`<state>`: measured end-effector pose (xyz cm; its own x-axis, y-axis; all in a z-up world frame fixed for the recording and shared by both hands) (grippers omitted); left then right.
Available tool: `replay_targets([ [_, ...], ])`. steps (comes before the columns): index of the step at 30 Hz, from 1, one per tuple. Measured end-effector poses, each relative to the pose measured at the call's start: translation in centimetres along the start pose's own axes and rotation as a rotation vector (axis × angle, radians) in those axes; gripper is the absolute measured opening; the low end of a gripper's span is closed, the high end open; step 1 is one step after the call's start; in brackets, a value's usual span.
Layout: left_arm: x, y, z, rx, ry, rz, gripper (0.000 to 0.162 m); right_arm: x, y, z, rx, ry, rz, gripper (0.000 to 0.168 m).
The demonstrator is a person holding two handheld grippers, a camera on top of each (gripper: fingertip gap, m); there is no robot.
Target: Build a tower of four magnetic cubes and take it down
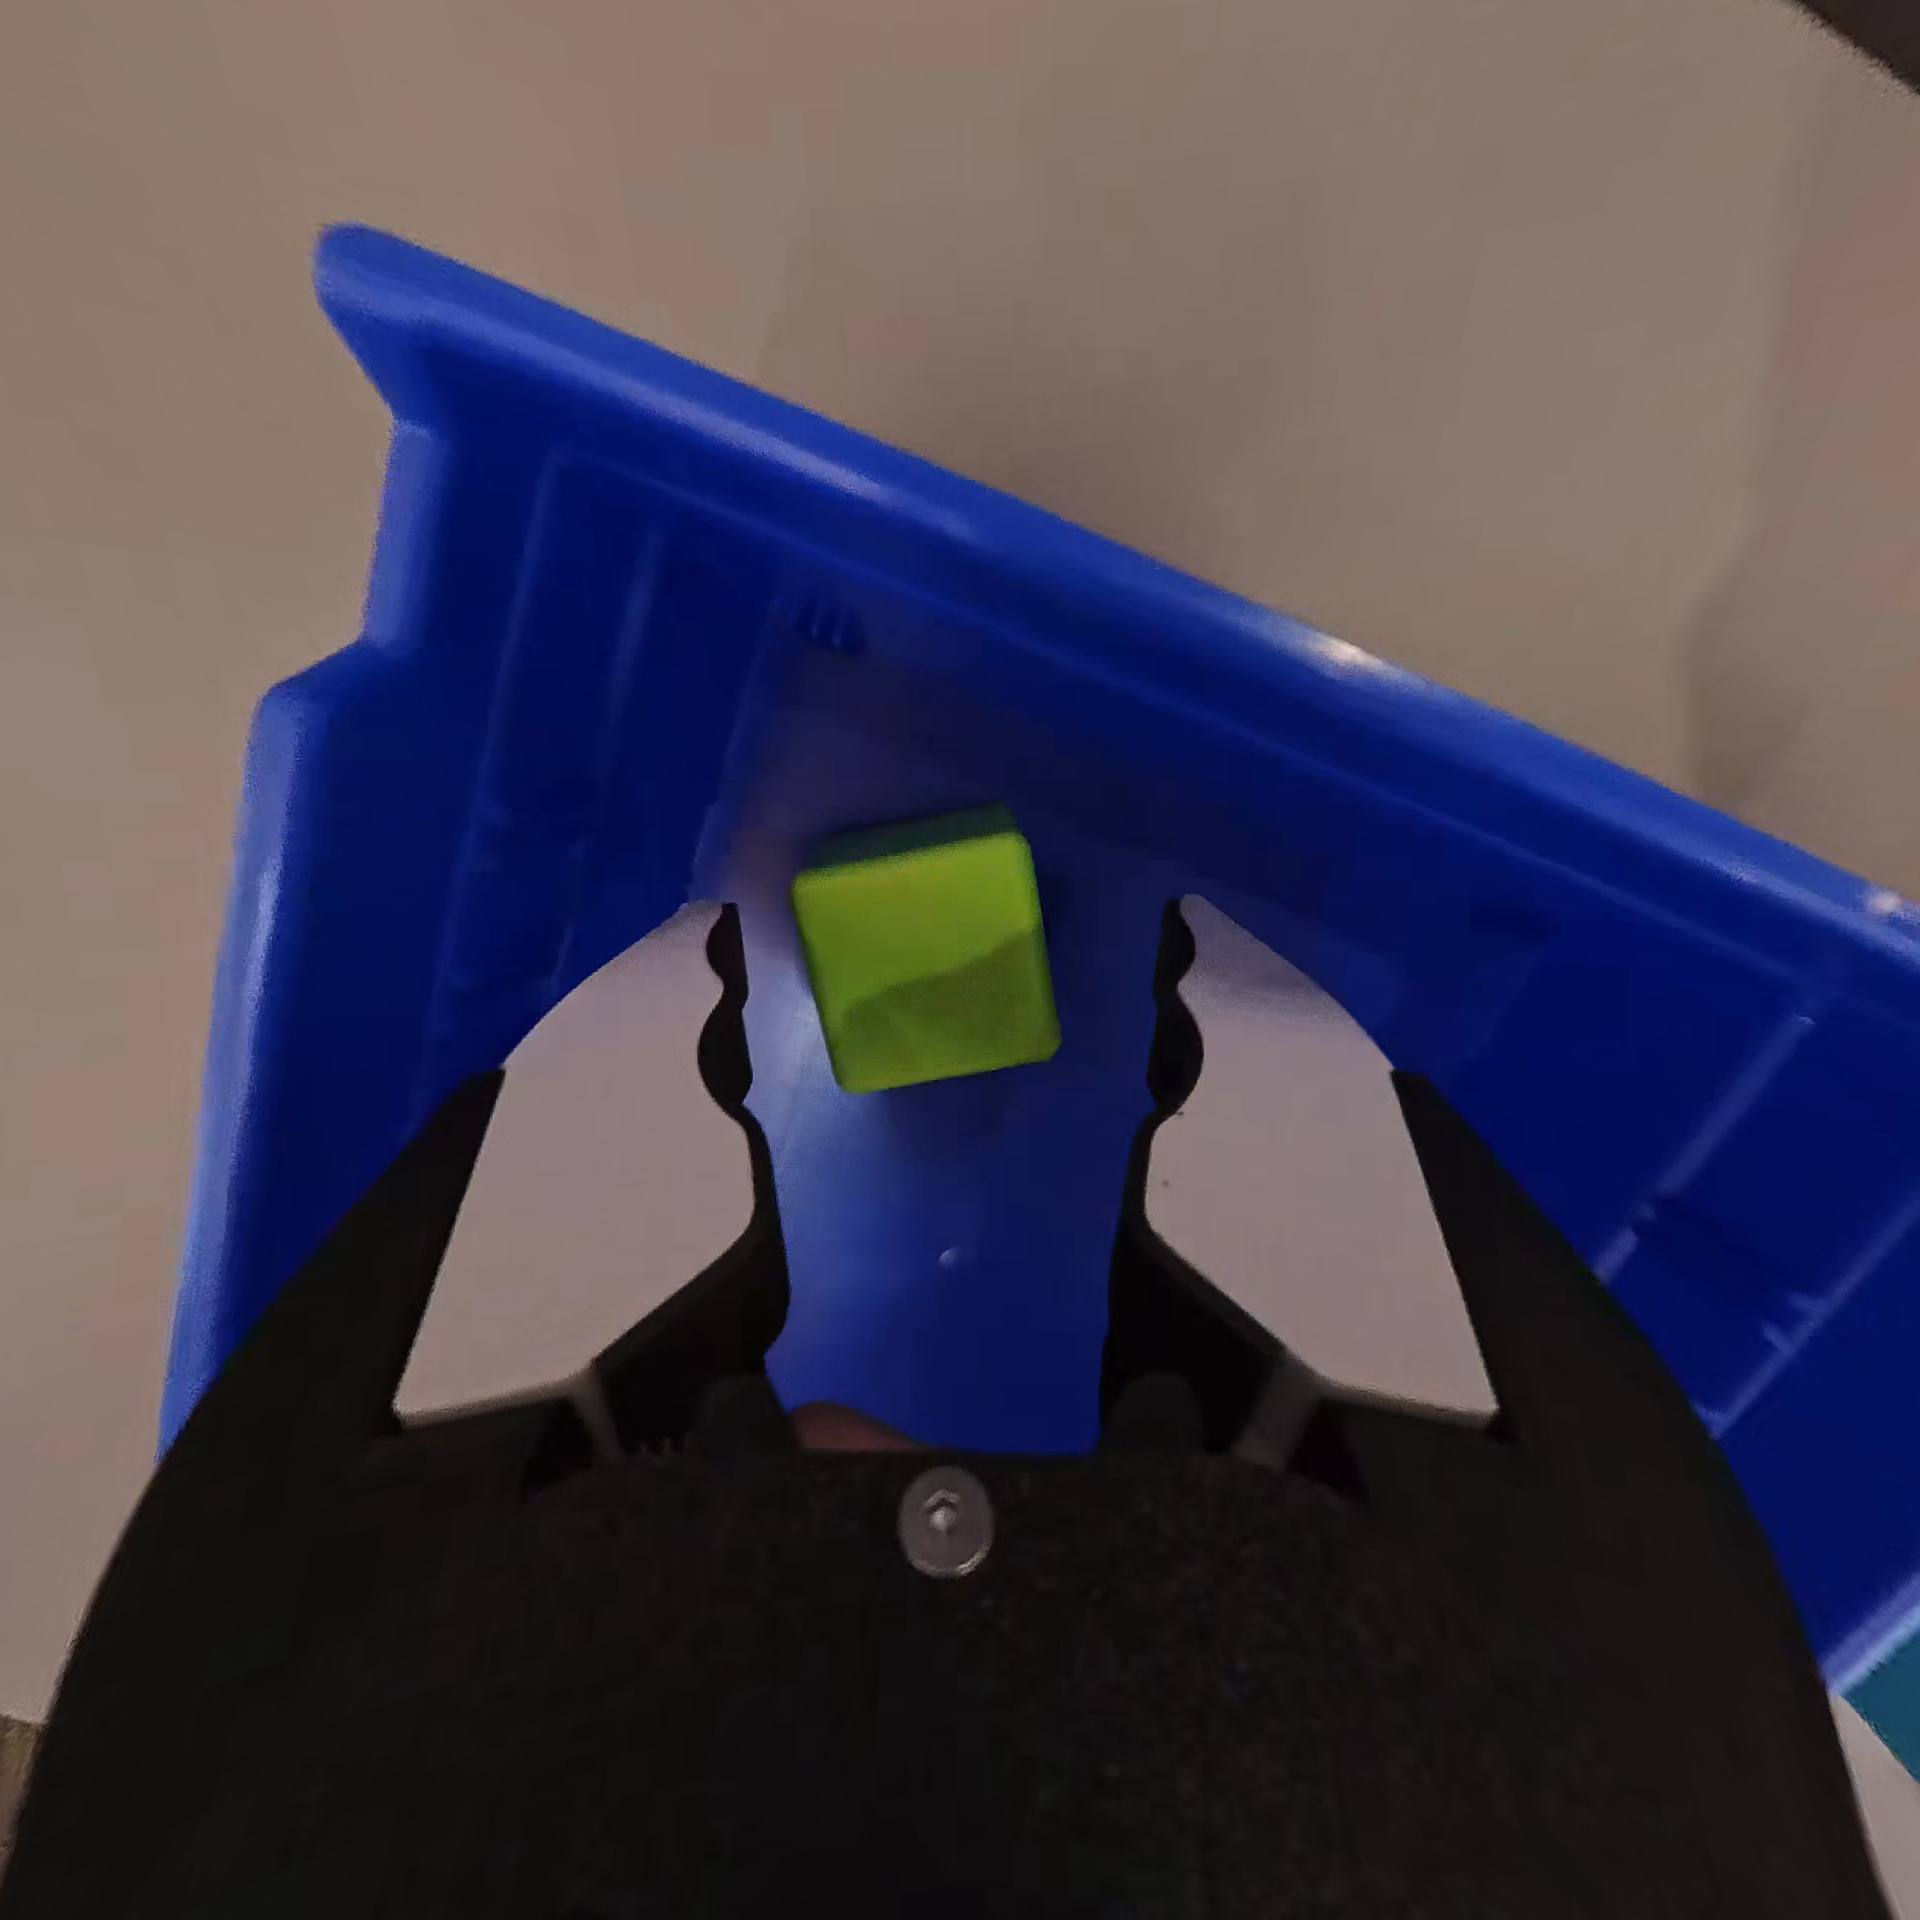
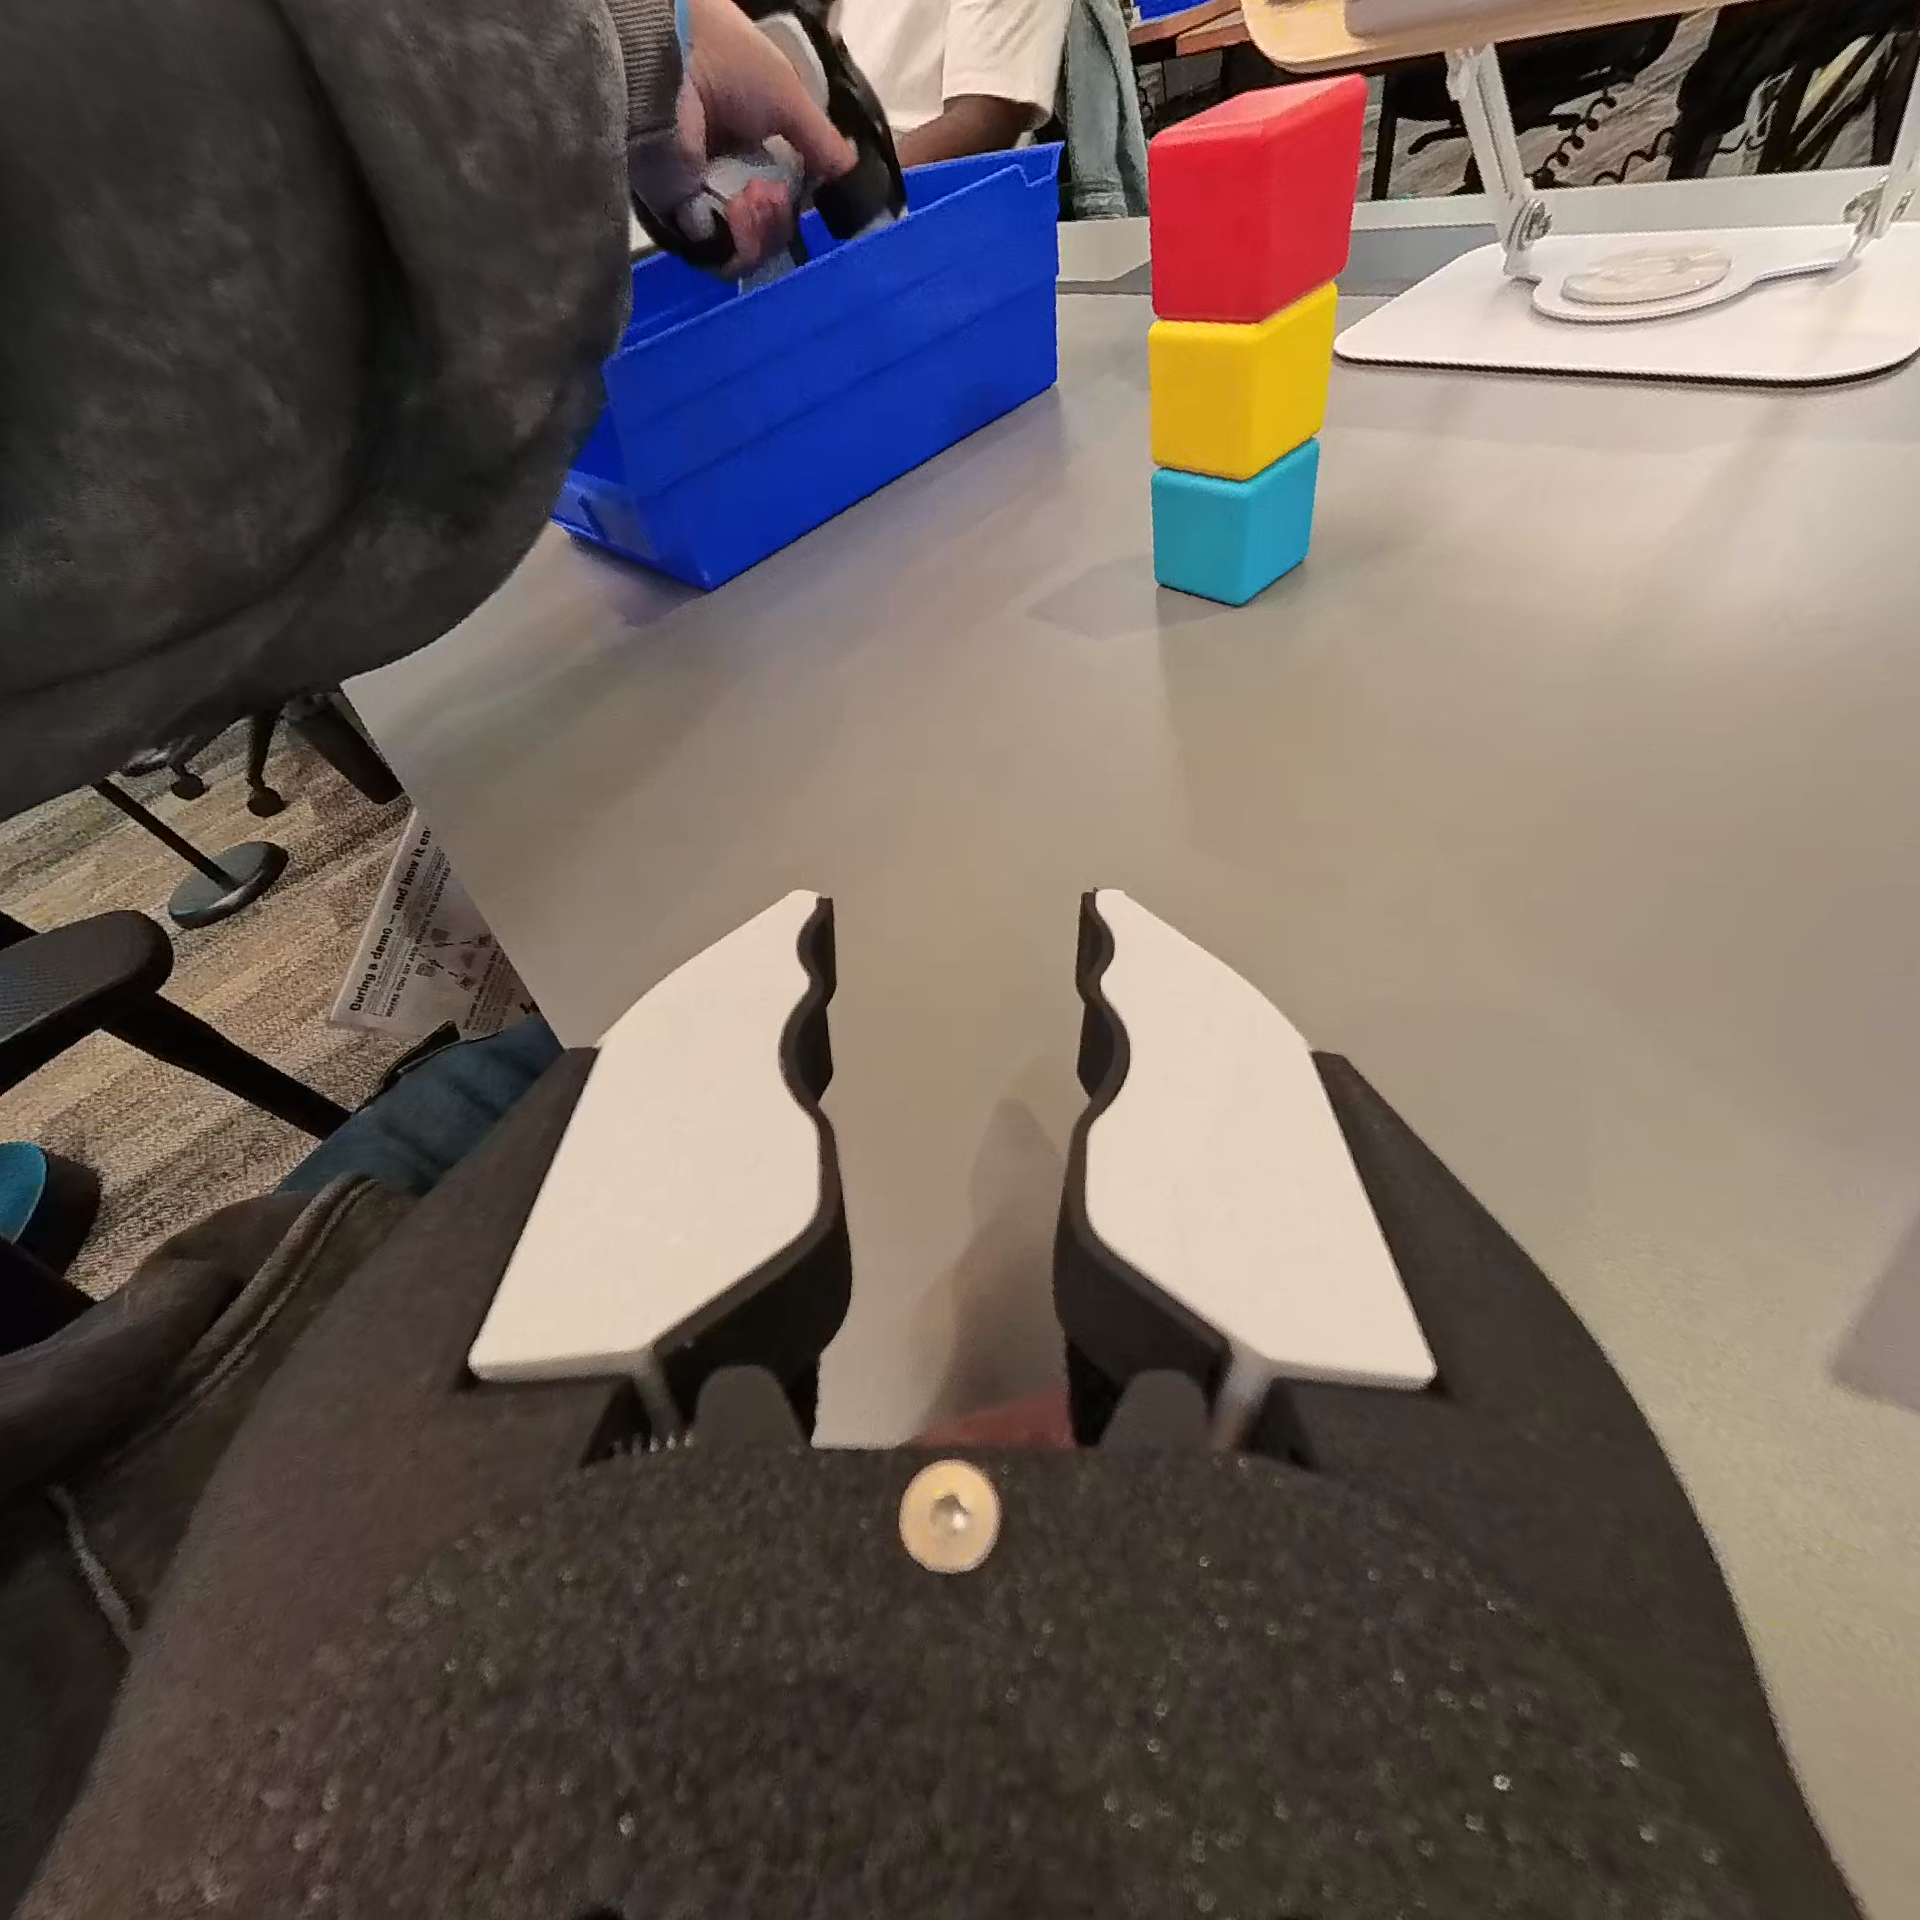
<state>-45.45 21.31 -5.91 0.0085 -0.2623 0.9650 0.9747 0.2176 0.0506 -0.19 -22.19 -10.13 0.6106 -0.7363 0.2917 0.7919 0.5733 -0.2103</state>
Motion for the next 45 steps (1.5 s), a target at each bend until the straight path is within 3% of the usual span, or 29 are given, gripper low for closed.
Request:
replay_targets([
  [5,-1.8,-0.6,-0.3,0.029,-0.056,0.009,0.073,0.0,0.1,0.0,-0.013,0.001,0.010,0.045],
  [8,-2.3,-0.9,-0.5,0.031,-0.058,-0.008,0.052,0.0,0.1,0.0,-0.015,-0.002,0.012,0.045],
  [16,-1.0,-0.6,-0.8,-0.120,-0.025,-0.098,0.051,0.0,0.1,0.0,-0.015,-0.004,0.011,0.045],
  [23,8.0,2.7,-2.6,-0.659,0.175,-0.295,0.051,0.0,-0.1,0.0,-0.001,-0.006,0.005,0.044],
  [31,17.0,12.6,-9.0,-1.271,0.257,-0.530,0.050,0.0,-0.1,0.0,0.004,-0.012,0.003,0.044],
  [39,17.3,22.7,-14.3,-1.648,0.175,-0.484,0.050,0.1,-0.2,0.0,0.012,-0.009,0.003,0.044],
  [45,15.3,26.5,-16.4,-1.816,0.091,-0.456,0.050,0.1,-0.2,0.0,0.013,-0.007,0.003,0.044],
])
Point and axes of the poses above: each gripper's, where its closed fingertips meet, x back along the fingers, z out of its top, y = z × x across the jaws, the point moved 10 cm from there along x, back along the fingers, and after that the axes turned 3 degrees about -z, right-handed, at the moved point
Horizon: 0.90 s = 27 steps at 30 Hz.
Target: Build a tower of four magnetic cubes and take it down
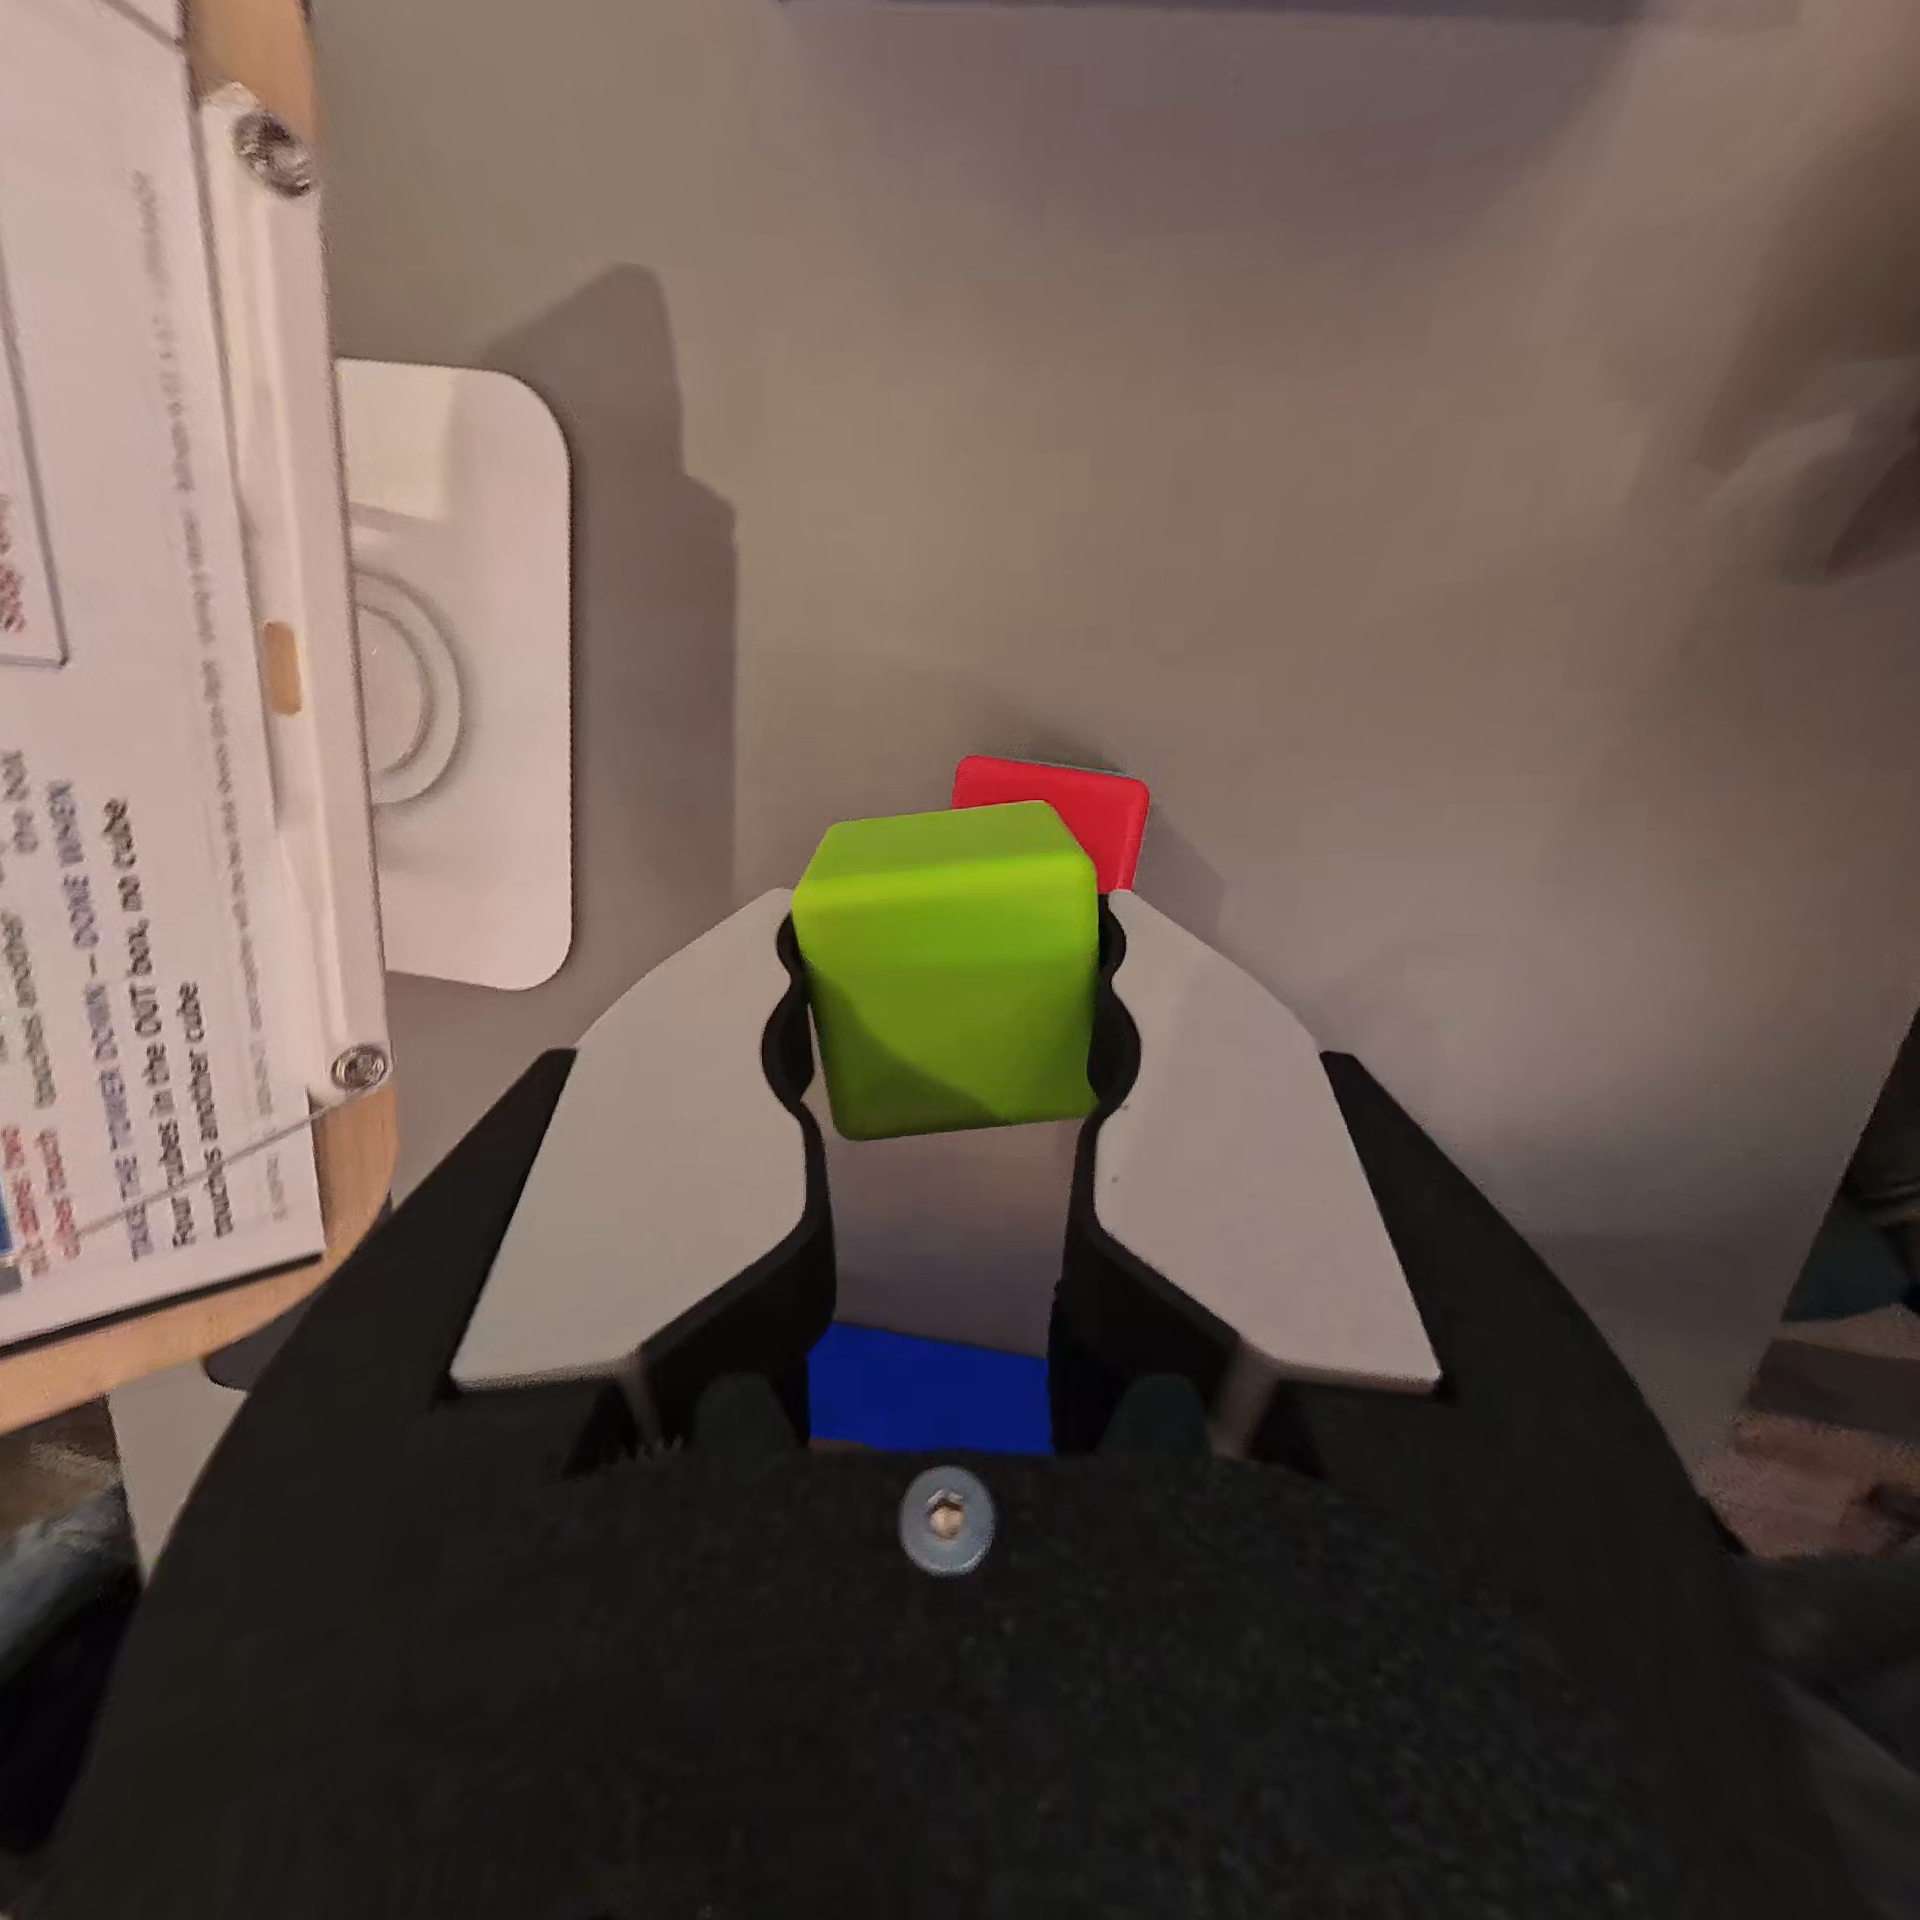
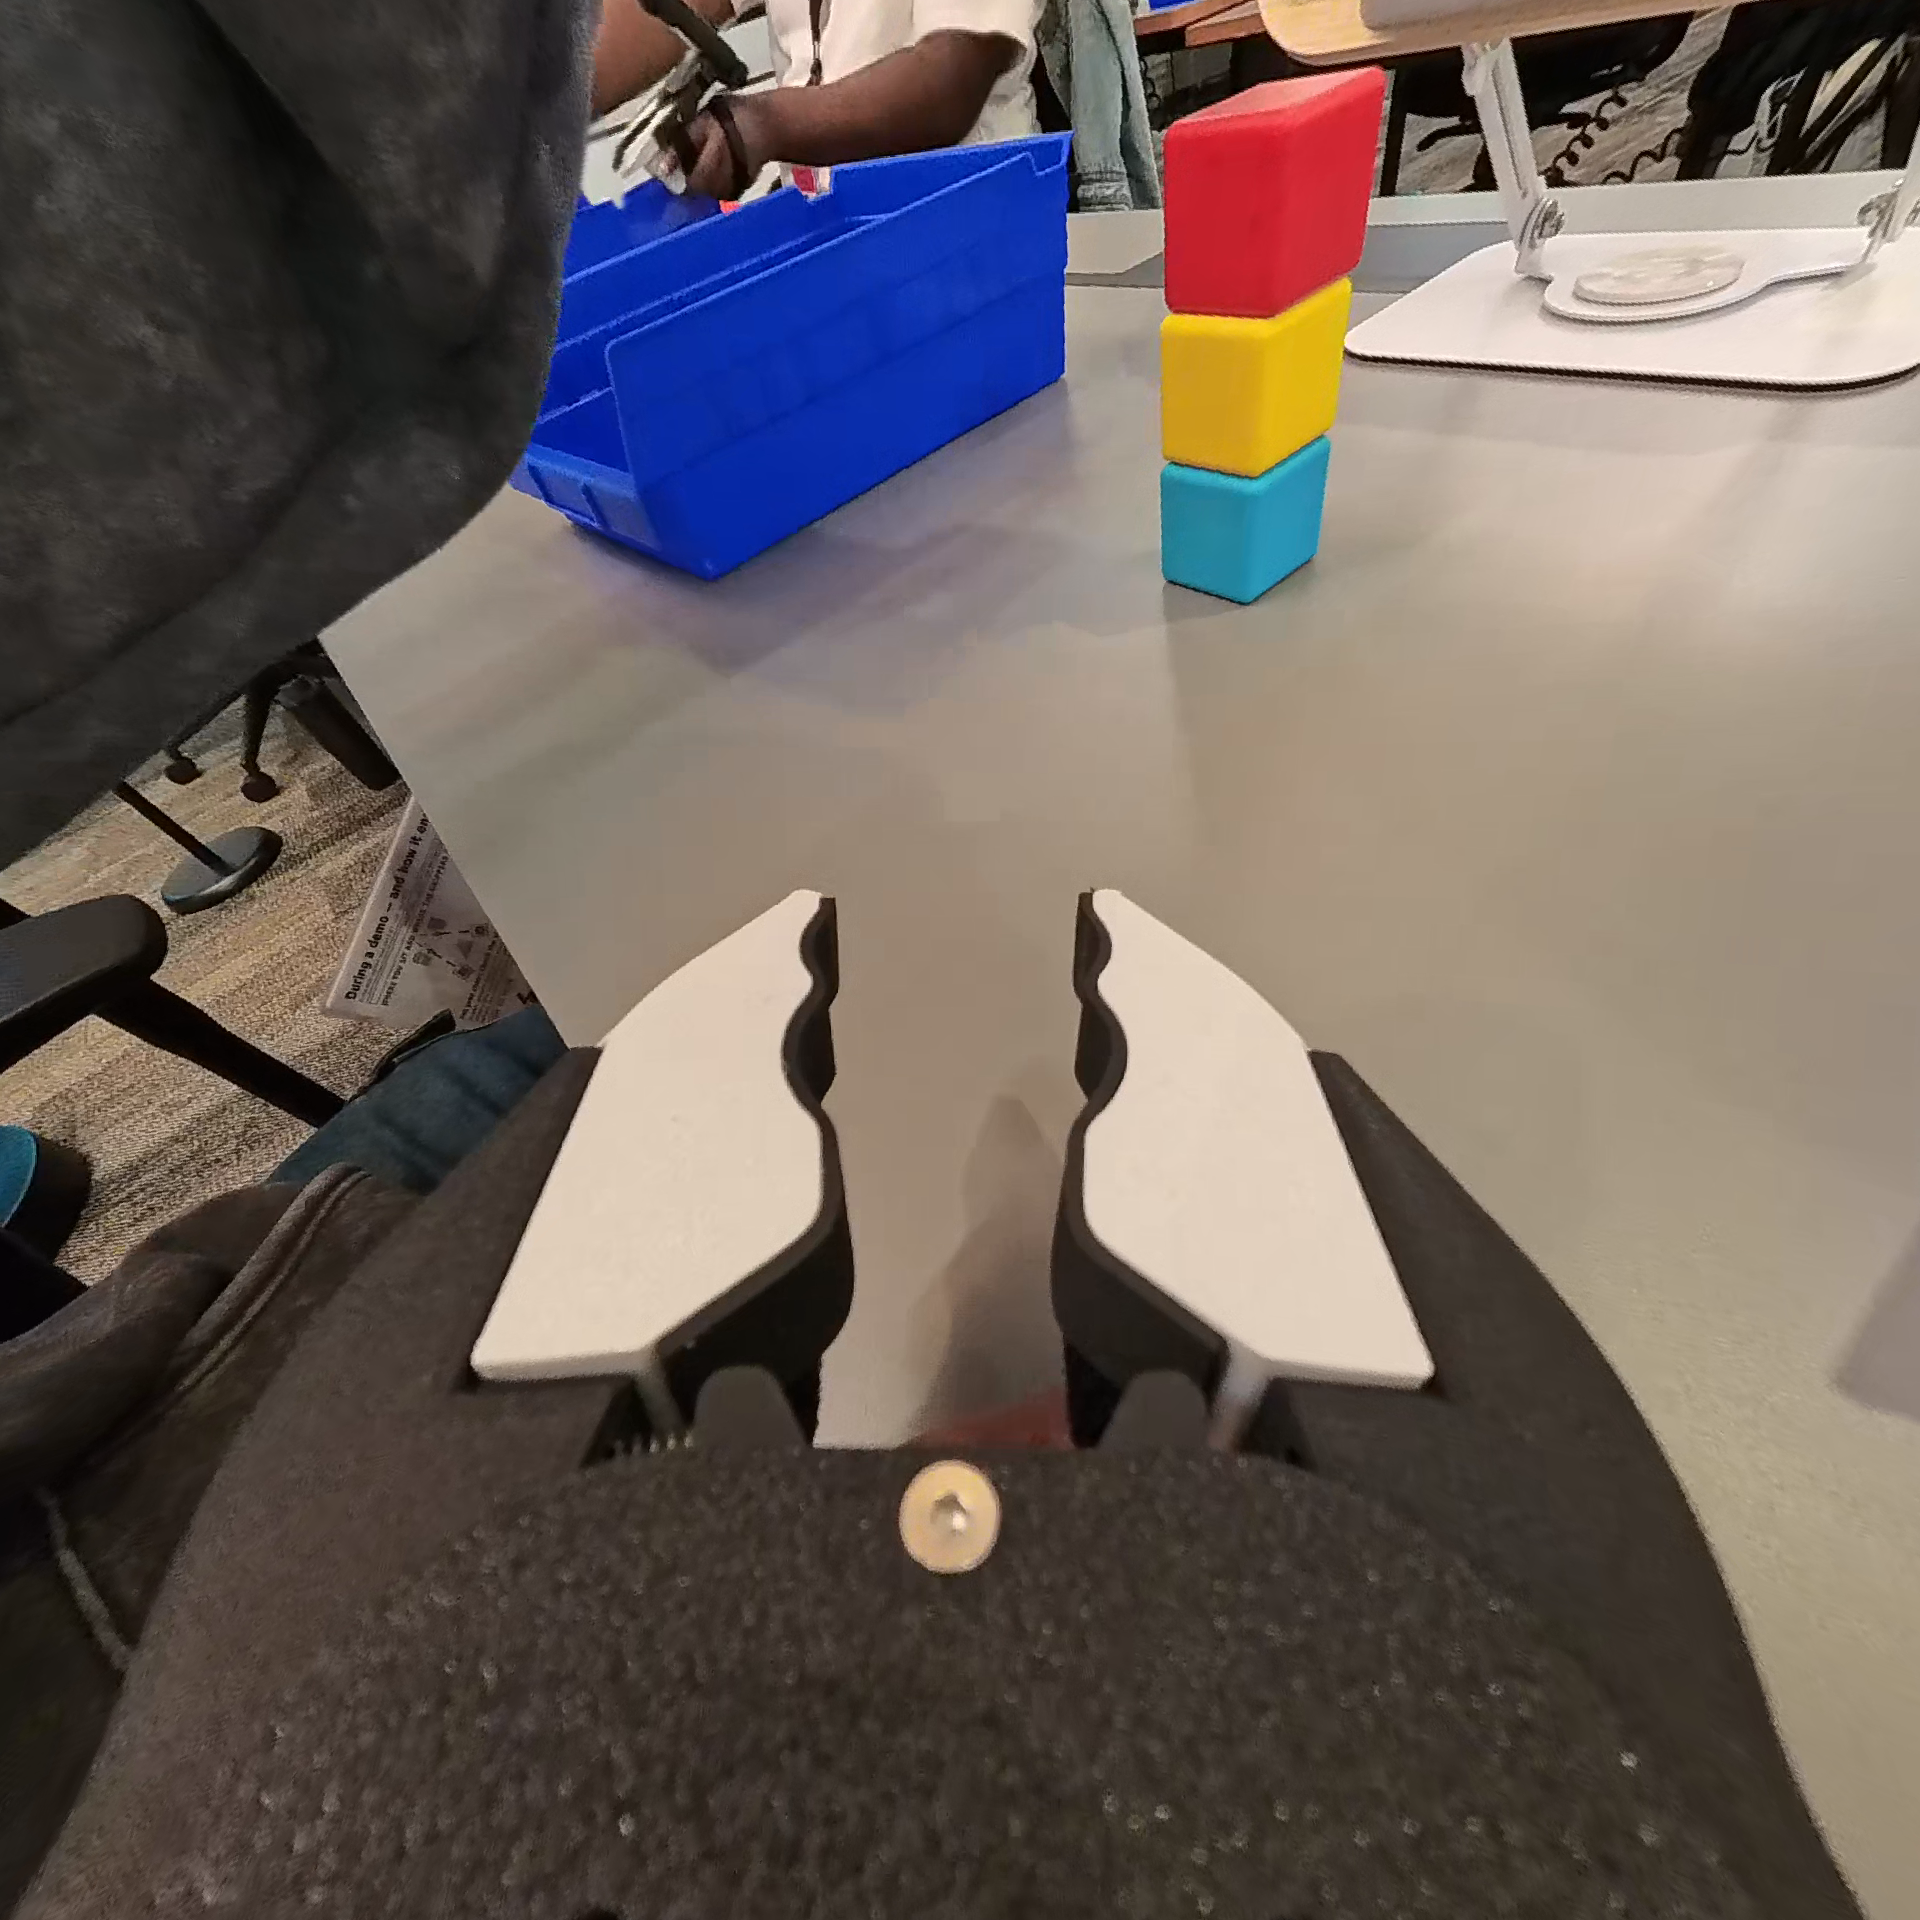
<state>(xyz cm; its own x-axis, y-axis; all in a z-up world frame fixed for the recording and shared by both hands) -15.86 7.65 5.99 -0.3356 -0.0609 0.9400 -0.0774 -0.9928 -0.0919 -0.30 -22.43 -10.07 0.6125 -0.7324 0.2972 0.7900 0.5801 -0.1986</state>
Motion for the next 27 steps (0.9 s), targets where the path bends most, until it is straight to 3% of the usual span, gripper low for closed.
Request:
replay_targets([
  [7,-2.0,0.6,0.3,-0.078,-0.088,-0.059,0.050,0.0,0.0,0.0,-0.004,0.000,0.003,0.043],
  [20,-3.0,-0.7,0.7,-0.084,-0.085,-0.209,0.051,0.0,0.1,0.0,-0.007,-0.001,0.006,0.043],
  [27,-1.0,-0.3,0.5,-0.065,-0.048,-0.178,0.069,0.0,0.2,0.0,-0.016,-0.002,0.010,0.043],
])
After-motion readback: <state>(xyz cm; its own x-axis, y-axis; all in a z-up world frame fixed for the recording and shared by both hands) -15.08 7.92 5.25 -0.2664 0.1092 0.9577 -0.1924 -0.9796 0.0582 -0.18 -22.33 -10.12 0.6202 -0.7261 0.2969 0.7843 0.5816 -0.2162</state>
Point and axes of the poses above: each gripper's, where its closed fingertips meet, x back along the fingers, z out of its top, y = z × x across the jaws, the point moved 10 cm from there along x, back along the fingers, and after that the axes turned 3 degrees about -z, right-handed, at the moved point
